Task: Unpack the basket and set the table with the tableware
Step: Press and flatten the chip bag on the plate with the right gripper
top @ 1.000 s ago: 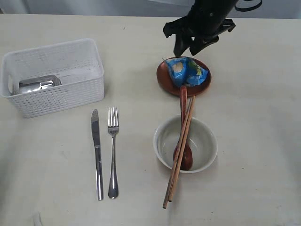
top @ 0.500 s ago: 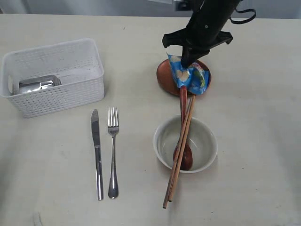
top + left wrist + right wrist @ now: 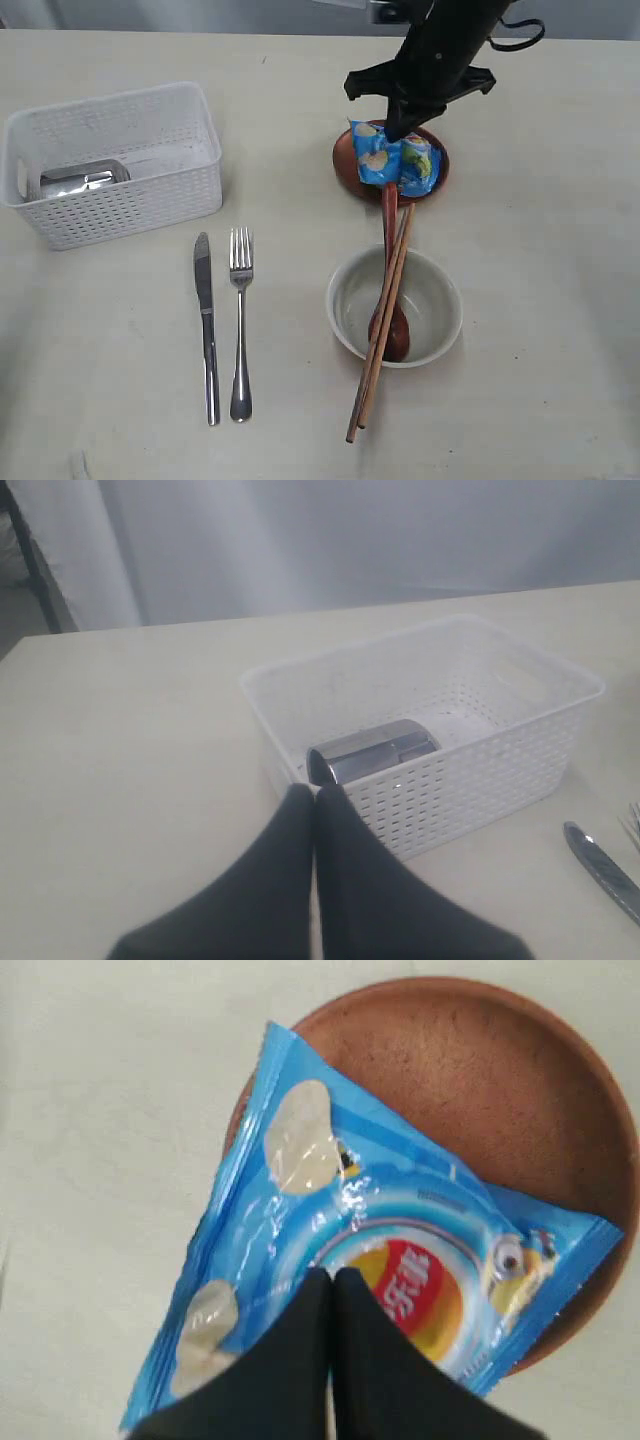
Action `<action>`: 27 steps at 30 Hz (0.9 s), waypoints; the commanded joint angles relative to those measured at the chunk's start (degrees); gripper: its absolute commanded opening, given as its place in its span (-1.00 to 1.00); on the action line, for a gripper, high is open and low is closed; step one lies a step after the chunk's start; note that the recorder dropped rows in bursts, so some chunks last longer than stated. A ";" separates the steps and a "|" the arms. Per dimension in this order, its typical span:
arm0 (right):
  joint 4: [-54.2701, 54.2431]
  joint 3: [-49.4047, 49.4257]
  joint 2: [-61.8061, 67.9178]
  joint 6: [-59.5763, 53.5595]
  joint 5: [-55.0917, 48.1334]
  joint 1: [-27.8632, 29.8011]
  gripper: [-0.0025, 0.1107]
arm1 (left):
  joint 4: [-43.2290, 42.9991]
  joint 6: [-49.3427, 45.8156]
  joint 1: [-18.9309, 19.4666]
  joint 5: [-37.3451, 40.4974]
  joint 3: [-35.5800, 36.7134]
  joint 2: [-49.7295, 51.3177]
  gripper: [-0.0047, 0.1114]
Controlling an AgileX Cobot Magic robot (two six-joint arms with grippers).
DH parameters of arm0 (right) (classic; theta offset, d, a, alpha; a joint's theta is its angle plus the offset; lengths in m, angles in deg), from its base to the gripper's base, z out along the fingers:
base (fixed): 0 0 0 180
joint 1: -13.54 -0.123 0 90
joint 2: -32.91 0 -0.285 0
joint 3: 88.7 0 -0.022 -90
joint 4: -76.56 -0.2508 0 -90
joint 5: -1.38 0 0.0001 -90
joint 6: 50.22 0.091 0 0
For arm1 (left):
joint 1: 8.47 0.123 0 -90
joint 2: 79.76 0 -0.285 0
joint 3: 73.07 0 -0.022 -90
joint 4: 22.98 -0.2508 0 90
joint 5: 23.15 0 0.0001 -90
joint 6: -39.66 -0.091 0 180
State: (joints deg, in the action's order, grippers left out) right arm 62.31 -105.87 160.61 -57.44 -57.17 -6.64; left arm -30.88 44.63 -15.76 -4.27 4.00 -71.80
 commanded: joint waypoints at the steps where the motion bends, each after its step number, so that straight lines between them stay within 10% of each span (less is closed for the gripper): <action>1: -0.56 -0.11 -4.51 -0.13 -1.58 -0.05 -0.96 | -0.02 -0.09 -0.24 -0.60 0.15 -0.18 -0.92; 27: -1.88 0.50 0.06 -1.10 -3.49 -1.41 -0.96 | -0.02 -0.09 -0.24 -0.60 0.15 -0.18 -0.92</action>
State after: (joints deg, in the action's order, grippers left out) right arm 59.73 -105.29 158.62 -58.76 -59.00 -8.09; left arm -30.88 44.63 -15.76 -4.27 4.00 -71.80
